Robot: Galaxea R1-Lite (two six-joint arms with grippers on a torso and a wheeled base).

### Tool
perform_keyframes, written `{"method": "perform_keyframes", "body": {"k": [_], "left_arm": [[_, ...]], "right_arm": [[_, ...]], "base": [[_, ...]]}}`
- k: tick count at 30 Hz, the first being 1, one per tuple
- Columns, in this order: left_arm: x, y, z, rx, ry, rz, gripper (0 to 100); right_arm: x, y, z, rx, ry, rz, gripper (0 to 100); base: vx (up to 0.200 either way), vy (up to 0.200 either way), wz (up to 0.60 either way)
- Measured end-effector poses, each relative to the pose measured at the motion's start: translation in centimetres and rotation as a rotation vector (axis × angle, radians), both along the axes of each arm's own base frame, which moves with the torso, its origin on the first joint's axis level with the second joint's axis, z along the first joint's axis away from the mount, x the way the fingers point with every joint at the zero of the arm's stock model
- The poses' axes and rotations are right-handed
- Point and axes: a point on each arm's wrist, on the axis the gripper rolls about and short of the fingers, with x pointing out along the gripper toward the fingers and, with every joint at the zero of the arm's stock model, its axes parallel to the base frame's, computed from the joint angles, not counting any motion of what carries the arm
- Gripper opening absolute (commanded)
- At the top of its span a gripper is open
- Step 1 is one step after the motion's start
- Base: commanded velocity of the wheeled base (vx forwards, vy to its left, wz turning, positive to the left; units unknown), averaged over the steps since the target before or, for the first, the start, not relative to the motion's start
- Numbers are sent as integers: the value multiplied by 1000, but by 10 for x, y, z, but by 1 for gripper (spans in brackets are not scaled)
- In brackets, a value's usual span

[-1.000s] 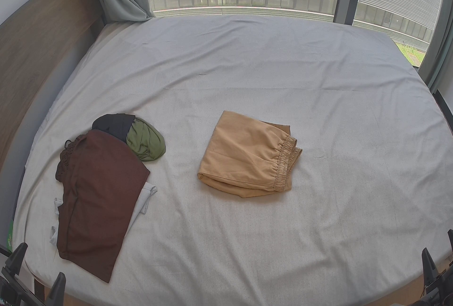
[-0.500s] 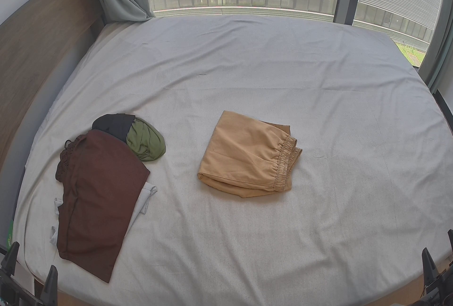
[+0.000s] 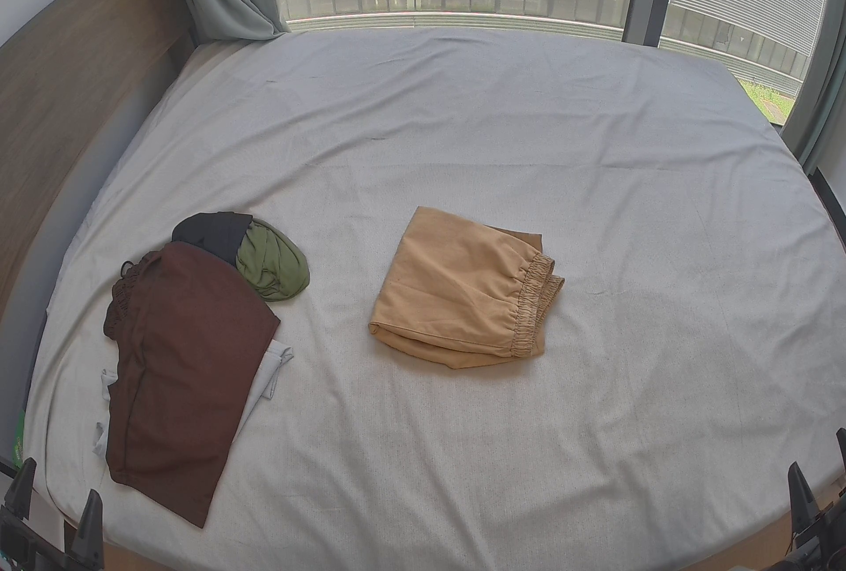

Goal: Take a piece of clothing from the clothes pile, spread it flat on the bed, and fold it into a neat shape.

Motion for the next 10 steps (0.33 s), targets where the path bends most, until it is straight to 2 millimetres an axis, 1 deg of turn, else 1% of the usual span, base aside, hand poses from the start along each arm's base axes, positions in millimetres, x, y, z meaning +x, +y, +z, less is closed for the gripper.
{"method": "perform_keyframes", "body": {"k": [10], "left_arm": [[0,0,0,-1,0,1,100]], "right_arm": [[0,0,0,1,0,-1,100]], "base": [[0,0,0]]}}
